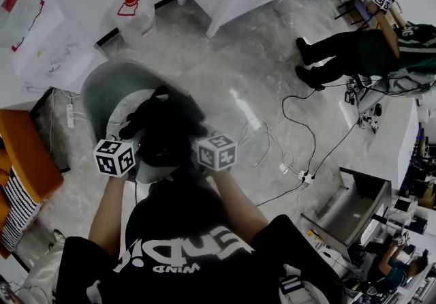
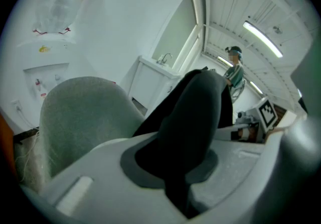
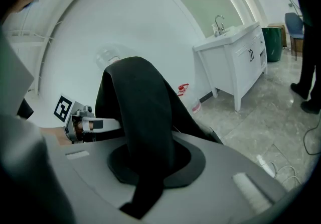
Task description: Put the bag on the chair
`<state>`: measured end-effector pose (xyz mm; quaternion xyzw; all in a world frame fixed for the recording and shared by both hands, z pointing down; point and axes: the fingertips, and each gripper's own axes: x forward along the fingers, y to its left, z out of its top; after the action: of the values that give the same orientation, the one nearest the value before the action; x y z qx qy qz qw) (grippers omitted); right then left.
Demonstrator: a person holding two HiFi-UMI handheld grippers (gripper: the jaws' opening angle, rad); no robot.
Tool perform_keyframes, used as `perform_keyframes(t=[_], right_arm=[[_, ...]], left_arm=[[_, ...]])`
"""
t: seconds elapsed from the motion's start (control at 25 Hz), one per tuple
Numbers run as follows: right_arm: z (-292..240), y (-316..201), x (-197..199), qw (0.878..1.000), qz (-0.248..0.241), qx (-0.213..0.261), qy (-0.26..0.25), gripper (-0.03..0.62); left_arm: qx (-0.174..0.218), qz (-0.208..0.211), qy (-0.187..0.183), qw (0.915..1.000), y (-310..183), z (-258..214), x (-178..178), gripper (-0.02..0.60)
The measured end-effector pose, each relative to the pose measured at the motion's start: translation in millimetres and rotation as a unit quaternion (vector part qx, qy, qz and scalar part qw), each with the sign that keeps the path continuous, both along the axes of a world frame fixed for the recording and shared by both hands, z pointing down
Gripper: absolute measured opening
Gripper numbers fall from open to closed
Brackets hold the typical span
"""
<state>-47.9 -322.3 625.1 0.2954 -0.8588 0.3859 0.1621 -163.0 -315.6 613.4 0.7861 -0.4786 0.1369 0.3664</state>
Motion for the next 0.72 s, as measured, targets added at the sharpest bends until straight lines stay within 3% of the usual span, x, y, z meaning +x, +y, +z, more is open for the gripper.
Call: perform_keyframes(t=[0.28, 0.72], right_arm=[[24, -37, -10, 1.0, -0.01, -0.015, 0.009, 0.034], [61, -89, -25, 0.999, -0.01, -0.028, 0.033, 0.044]], left_arm=[[-0.021, -0.023, 0.0, 0.9995, -37, 29, -8, 0.044], [-0.045, -0.024, -0.02, 0.9985, -86, 67, -16, 0.06]])
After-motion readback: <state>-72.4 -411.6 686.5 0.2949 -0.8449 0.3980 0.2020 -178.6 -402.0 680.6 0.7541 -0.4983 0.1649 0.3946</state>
